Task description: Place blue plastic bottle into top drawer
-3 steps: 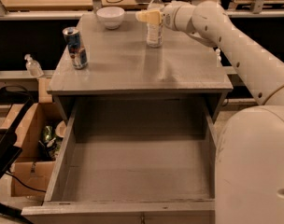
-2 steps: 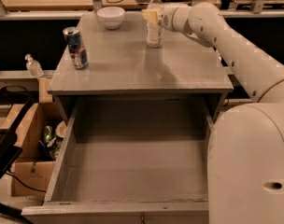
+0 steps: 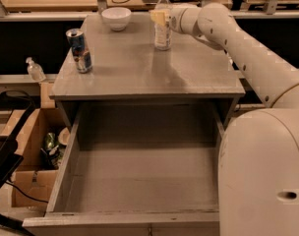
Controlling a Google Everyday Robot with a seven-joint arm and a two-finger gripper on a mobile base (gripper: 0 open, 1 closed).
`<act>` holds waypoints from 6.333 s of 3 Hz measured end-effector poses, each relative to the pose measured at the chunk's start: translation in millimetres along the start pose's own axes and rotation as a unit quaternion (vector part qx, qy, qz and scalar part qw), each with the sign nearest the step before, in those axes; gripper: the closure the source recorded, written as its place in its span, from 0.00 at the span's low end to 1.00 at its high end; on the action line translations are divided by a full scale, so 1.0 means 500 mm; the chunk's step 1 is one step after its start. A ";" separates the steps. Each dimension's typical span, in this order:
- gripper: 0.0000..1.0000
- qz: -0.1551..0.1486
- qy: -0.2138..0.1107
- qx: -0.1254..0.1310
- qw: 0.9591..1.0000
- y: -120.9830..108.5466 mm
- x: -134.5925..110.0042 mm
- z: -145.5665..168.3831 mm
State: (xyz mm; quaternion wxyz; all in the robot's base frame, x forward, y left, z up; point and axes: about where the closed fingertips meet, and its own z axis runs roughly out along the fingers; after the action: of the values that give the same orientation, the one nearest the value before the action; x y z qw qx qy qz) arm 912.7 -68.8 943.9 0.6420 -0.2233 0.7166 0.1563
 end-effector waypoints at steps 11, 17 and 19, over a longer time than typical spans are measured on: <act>1.00 -0.016 0.058 -0.188 0.980 0.139 0.289 -0.690; 1.00 -0.065 -0.006 -0.312 0.948 0.526 0.453 -0.533; 1.00 -0.034 -0.031 -0.349 0.936 0.583 0.474 -0.440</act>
Offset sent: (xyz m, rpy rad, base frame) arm -0.0537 -0.0143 0.1473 0.0472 -0.2023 0.1664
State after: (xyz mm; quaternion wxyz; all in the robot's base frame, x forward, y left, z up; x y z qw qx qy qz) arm 555.6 38.8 718.9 0.5505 -0.4528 0.5884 0.3817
